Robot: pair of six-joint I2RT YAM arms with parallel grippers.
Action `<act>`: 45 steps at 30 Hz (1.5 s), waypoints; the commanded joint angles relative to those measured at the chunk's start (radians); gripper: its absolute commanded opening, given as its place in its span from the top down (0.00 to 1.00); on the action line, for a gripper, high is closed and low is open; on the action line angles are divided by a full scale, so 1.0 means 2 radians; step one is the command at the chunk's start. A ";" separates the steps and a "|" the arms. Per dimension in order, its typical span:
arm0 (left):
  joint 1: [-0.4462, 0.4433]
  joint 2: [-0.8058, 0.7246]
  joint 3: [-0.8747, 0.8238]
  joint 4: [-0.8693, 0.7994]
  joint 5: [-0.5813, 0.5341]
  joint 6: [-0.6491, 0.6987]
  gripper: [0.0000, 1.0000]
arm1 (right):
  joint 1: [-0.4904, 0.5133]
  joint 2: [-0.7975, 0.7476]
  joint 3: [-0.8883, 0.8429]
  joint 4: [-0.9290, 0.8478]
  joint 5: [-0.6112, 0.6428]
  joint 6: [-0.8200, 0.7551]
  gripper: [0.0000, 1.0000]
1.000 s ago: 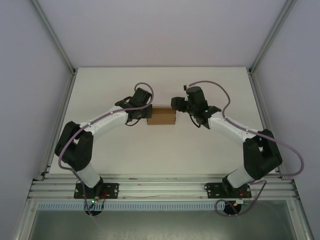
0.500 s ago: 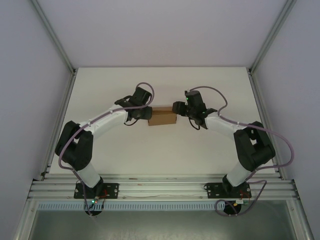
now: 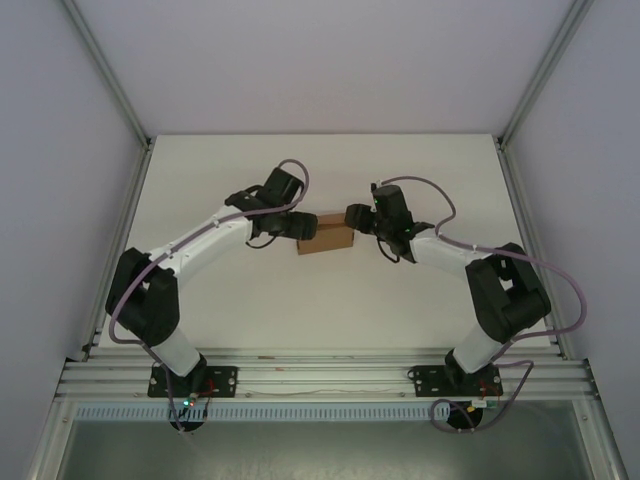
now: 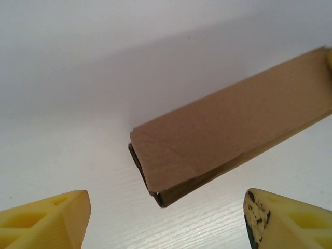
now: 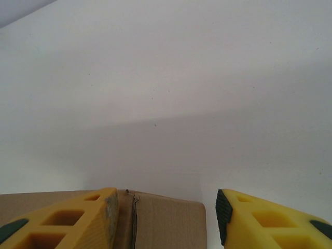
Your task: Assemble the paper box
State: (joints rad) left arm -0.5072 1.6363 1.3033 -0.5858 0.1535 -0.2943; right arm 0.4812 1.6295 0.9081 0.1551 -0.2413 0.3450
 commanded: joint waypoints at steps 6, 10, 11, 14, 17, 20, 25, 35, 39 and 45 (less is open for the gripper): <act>0.058 0.008 0.009 0.046 0.066 -0.047 0.28 | 0.004 0.023 -0.027 -0.081 0.003 -0.008 0.50; 0.069 0.017 -0.025 0.077 0.099 -0.060 0.36 | 0.005 0.024 -0.028 -0.081 0.008 -0.005 0.50; 0.071 0.018 -0.036 0.085 0.104 -0.063 0.39 | 0.004 0.025 -0.029 -0.082 0.009 -0.005 0.50; 0.078 0.019 -0.087 0.125 0.126 -0.080 0.43 | 0.004 0.026 -0.034 -0.084 0.019 0.000 0.51; 0.088 0.023 -0.141 0.163 0.133 -0.096 0.52 | 0.004 0.027 -0.050 -0.068 0.005 -0.006 0.52; 0.091 0.026 -0.195 0.215 0.159 -0.110 0.55 | 0.002 0.036 -0.065 -0.049 -0.013 -0.010 0.54; 0.092 0.042 -0.264 0.291 0.168 -0.116 0.76 | -0.005 0.055 -0.119 0.056 -0.078 -0.023 0.65; 0.081 0.051 -0.372 0.489 0.188 -0.132 1.00 | -0.005 0.104 -0.208 0.245 -0.102 -0.065 0.94; 0.057 0.051 -0.360 0.463 0.159 -0.108 1.00 | -0.005 0.106 -0.220 0.273 -0.097 -0.069 1.00; 0.049 0.021 -0.355 0.456 0.136 -0.112 1.00 | -0.005 0.069 -0.186 0.213 -0.105 -0.062 0.96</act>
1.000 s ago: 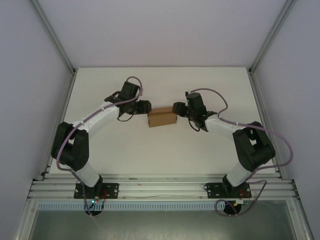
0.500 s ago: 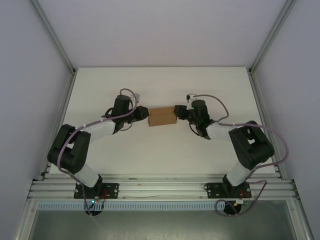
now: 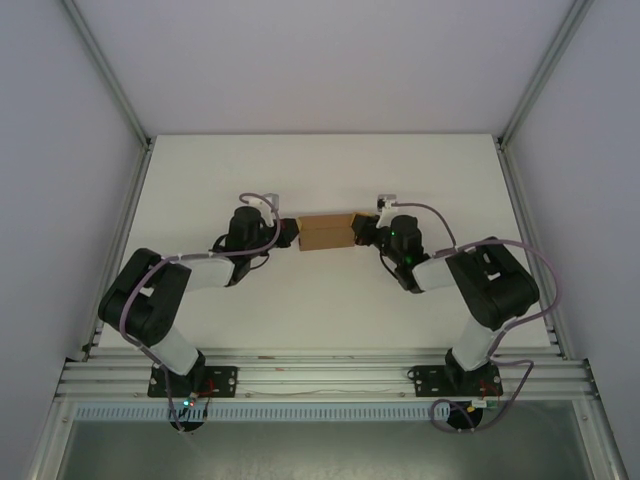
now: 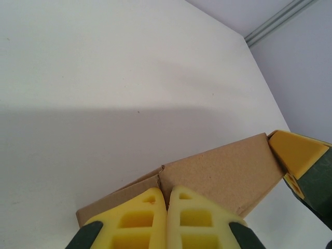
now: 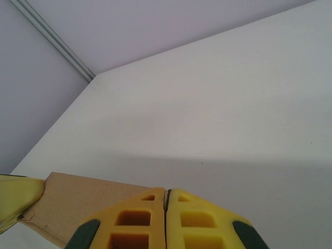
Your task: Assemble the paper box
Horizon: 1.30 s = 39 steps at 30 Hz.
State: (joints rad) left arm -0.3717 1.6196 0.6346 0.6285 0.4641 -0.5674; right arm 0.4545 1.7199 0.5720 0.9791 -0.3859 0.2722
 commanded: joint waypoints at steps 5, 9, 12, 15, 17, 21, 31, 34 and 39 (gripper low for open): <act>-0.020 0.006 0.073 -0.264 -0.053 0.044 0.74 | 0.009 -0.029 0.051 -0.320 -0.033 -0.008 0.81; -0.020 -0.004 0.168 -0.347 -0.065 0.076 0.52 | 0.008 -0.062 0.106 -0.382 -0.016 -0.013 0.59; -0.019 -0.017 0.219 -0.386 -0.072 0.086 0.11 | 0.008 -0.085 0.154 -0.417 -0.023 -0.018 0.44; -0.018 -0.035 0.255 -0.418 -0.100 0.094 0.00 | 0.007 -0.096 0.208 -0.462 -0.019 -0.044 0.31; -0.013 -0.049 0.266 -0.436 -0.127 0.096 0.00 | 0.007 -0.093 0.243 -0.498 -0.033 -0.095 0.21; 0.017 -0.075 0.263 -0.456 -0.166 0.090 0.00 | 0.007 -0.063 0.321 -0.623 -0.136 -0.305 0.00; 0.073 -0.150 0.157 -0.458 -0.222 0.080 0.00 | 0.025 0.106 0.538 -0.938 -0.089 -0.685 0.00; 0.081 -0.165 0.127 -0.458 -0.231 0.071 0.00 | 0.036 0.148 0.579 -0.962 -0.057 -0.712 0.00; 0.084 -0.154 0.102 -0.442 -0.208 0.065 0.00 | 0.056 0.188 0.604 -0.946 0.000 -0.733 0.07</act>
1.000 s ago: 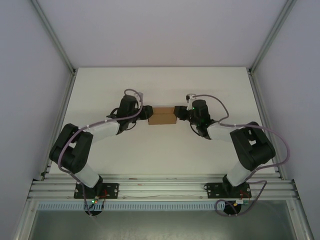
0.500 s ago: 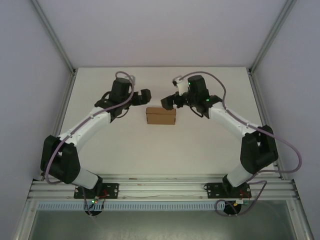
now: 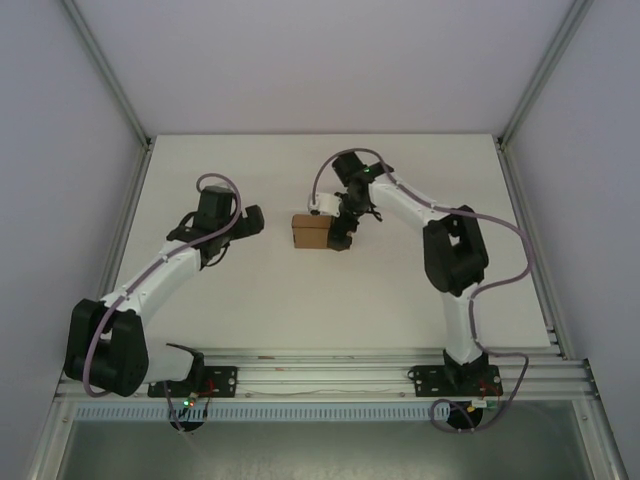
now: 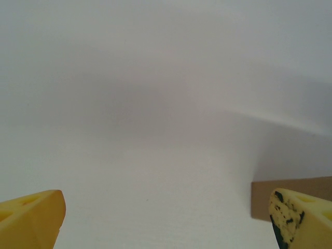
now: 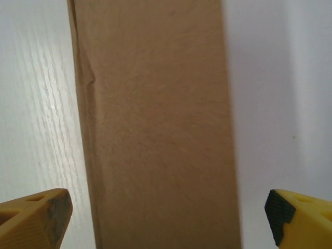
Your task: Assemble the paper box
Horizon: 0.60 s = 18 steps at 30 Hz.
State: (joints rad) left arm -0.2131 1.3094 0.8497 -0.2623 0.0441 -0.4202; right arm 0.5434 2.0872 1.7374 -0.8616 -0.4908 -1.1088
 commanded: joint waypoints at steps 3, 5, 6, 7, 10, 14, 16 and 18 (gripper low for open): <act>0.005 0.006 -0.012 0.010 0.000 -0.012 0.00 | 0.019 0.018 0.033 -0.022 0.075 -0.048 0.15; 0.005 0.005 -0.015 0.010 0.002 -0.013 0.00 | 0.025 0.021 0.036 -0.016 0.090 -0.047 0.20; 0.005 0.004 -0.016 0.011 0.001 -0.011 0.00 | 0.028 0.021 0.035 -0.010 0.099 -0.048 0.25; 0.005 0.002 -0.017 0.009 0.001 -0.010 0.00 | 0.030 0.019 0.032 -0.001 0.110 -0.048 0.32; 0.005 -0.008 -0.020 0.002 -0.010 -0.008 0.00 | 0.038 0.009 0.012 0.043 0.146 -0.050 0.51; 0.005 -0.030 -0.027 -0.004 -0.018 -0.003 0.00 | 0.048 -0.013 -0.022 0.096 0.185 -0.058 0.55; 0.005 -0.040 -0.030 -0.008 -0.021 -0.003 0.00 | 0.054 -0.024 -0.041 0.131 0.213 -0.055 0.55; 0.005 -0.048 -0.034 -0.011 -0.033 -0.005 0.00 | 0.061 -0.035 -0.072 0.194 0.257 -0.054 0.56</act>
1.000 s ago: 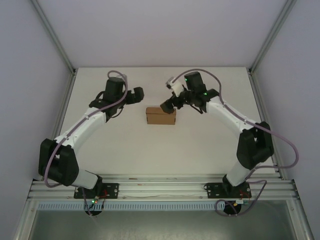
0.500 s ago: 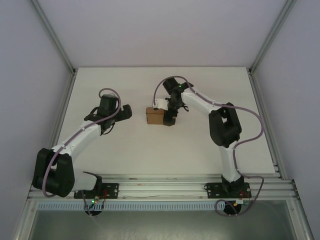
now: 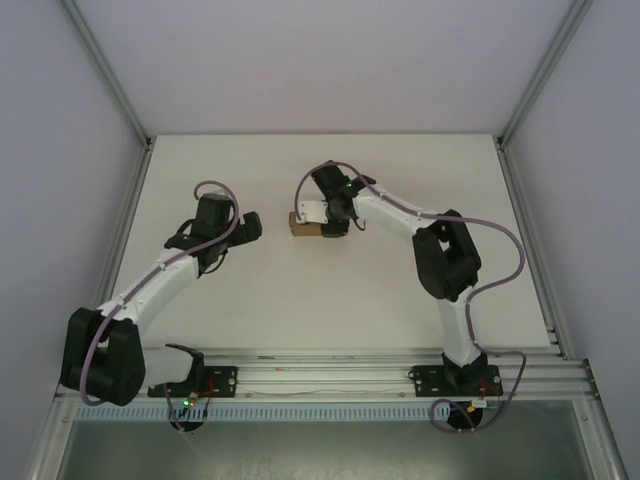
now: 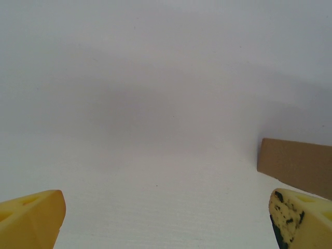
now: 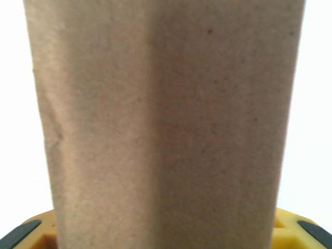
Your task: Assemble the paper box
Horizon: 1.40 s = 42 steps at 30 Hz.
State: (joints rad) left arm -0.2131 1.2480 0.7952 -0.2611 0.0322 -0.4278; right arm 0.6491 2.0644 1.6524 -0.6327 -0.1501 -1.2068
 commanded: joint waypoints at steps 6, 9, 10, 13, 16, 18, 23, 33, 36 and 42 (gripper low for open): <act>0.005 -0.035 -0.017 -0.011 -0.044 -0.005 0.00 | 0.025 -0.031 -0.100 0.172 0.188 -0.024 0.54; 0.005 -0.040 -0.019 -0.010 -0.046 -0.004 0.00 | 0.030 -0.045 -0.119 0.143 0.172 0.007 0.34; 0.005 -0.040 -0.019 -0.009 -0.047 -0.003 0.00 | 0.032 -0.054 -0.132 0.135 0.162 0.008 0.27; 0.005 -0.043 -0.016 -0.009 -0.054 0.001 0.00 | 0.045 -0.091 -0.181 0.144 0.149 0.014 0.12; 0.005 -0.045 -0.011 -0.006 -0.059 0.005 0.00 | 0.064 -0.129 -0.209 0.123 0.146 0.038 0.04; 0.005 -0.045 -0.010 0.002 -0.064 0.002 0.00 | 0.076 -0.155 -0.216 0.094 0.134 0.072 0.00; 0.006 -0.044 -0.011 0.040 -0.113 0.019 0.00 | 0.080 -0.245 -0.255 0.101 0.089 0.150 0.00; 0.062 -0.013 -0.121 0.296 -0.280 0.108 0.00 | -0.101 -0.440 -0.405 0.280 0.134 0.513 0.00; 0.079 -0.002 -0.172 0.396 -0.275 0.126 0.00 | -0.165 -0.471 -0.476 0.341 0.159 0.562 0.00; 0.093 0.061 -0.216 0.525 -0.217 0.170 0.00 | -0.239 -0.459 -0.613 0.557 0.164 0.586 0.00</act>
State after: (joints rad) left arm -0.0349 1.3300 0.3687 0.5598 -0.4557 -0.1600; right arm 0.2142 1.1233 0.4938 0.1997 0.1429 -0.1429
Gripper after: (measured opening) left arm 0.998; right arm 0.999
